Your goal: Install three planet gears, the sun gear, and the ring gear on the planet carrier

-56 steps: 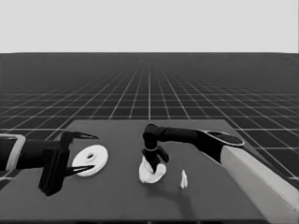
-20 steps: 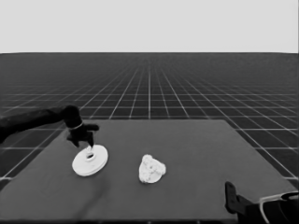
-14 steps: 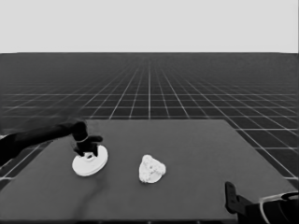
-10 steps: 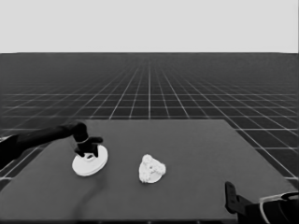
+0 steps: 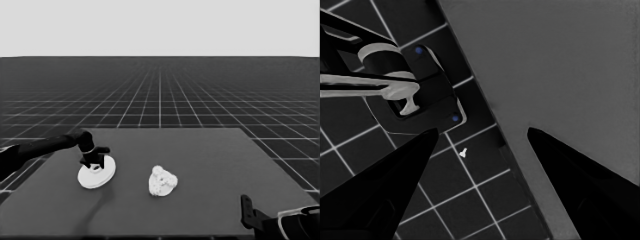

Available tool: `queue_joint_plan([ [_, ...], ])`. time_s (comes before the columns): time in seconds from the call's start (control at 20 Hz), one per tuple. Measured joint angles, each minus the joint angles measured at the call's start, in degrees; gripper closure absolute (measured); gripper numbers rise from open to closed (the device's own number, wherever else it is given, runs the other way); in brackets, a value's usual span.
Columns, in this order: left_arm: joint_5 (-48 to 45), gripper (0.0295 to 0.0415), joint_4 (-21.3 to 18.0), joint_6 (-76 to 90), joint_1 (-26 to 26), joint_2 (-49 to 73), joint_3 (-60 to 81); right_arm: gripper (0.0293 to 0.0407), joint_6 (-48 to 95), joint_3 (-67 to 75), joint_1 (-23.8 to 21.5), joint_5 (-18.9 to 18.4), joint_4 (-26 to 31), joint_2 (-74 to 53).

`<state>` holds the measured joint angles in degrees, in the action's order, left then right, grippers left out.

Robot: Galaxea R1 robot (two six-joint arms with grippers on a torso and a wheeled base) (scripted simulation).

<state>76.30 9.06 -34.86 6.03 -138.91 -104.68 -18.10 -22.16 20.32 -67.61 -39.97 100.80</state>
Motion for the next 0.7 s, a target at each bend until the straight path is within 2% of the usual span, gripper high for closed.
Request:
queue_joint_plan([
  [0.1, 0.0, 0.0362, 0.0, 0.0, 0.0, 0.0, 0.0, 0.0315, 0.0, 0.0, 0.0, 0.0, 0.0, 0.0],
  [0.2, 5.88, 0.0362, -3.38, -2.37, -6.45, 3.06, 6.22, 0.0315, 0.0, 0.0, 0.0, 0.0, 0.0, 0.0],
  [0.3, 7.87, 0.0362, -4.94, -2.58, -9.22, 3.47, 6.96, 0.0315, 0.0, 0.0, 0.0, 0.0, 0.0, 0.0],
  [0.6, 8.87, 0.0362, -5.77, -2.54, -10.44, 3.49, 6.98, 0.0315, 0.0, 0.0, 0.0, 0.0, 0.0, 0.0],
  [0.65, 9.82, 0.0362, -2.68, -27.83, -9.51, 1.21, 22.87, 0.0315, 0.0, 0.0, 0.0, 0.0, 0.0, 0.0],
  [0.7, 11.23, 0.0362, -1.33, -41.5, -8.65, -11.36, 27.5, 0.0315, 0.0, 0.0, 0.0, 0.0, 0.0, 0.0],
])
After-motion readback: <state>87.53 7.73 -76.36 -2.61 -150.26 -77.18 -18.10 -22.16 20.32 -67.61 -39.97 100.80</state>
